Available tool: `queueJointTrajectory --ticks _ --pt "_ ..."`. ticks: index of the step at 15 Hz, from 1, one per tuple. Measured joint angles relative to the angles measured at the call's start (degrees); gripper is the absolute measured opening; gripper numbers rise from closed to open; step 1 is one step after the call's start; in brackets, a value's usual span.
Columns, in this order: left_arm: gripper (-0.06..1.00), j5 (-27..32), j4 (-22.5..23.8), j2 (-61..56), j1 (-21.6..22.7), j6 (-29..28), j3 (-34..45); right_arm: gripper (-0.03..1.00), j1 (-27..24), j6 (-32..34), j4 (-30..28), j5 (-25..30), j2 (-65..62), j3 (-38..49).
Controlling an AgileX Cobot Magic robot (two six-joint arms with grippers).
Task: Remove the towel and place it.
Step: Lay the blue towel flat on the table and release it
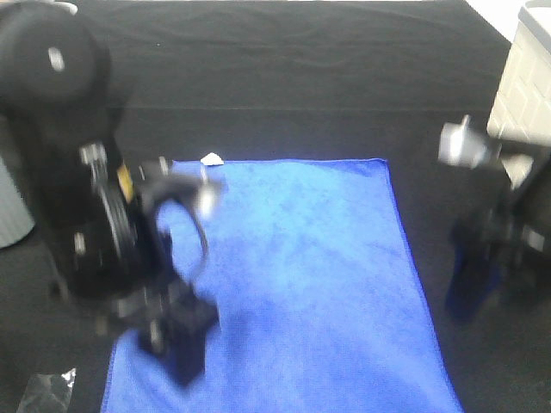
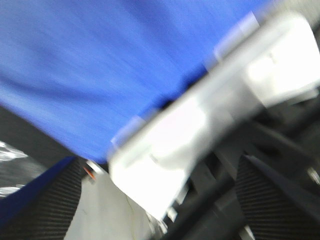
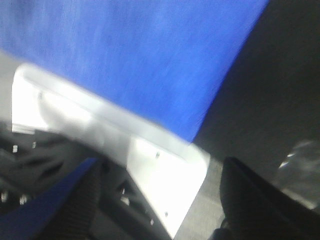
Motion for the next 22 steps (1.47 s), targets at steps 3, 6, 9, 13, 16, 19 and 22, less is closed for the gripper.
queueJointTrajectory --ticks 3,6,9,13,16,19,22 --pt "0.79 -0.1 3.4 2.9 13.1 1.8 -9.5 0.66 -9.4 -0.3 -0.1 3.3 6.0 -12.2" --pt "0.79 -0.1 3.8 7.5 20.8 4.6 -17.5 0.73 -10.3 -0.9 -0.2 5.0 12.7 -21.5" --pt "0.79 -0.3 4.0 15.2 28.6 6.2 -27.6 0.92 -10.3 -0.9 -0.2 5.2 22.6 -36.3" --pt "0.79 -1.1 3.8 29.0 31.1 6.5 -42.5 0.94 -10.3 -0.9 -0.2 5.2 39.0 -57.2" --pt "0.79 -0.1 2.2 39.1 31.1 6.5 -53.3 0.94 -10.3 -1.2 -0.2 5.2 47.8 -65.4" --pt "0.79 2.6 -1.0 46.6 31.2 7.0 -62.3 0.94 -10.3 -1.4 -0.2 5.2 54.8 -69.6" --pt "0.79 4.4 -2.2 50.5 31.2 7.5 -65.5 0.94 -10.3 -1.4 -0.2 5.2 58.8 -70.2"
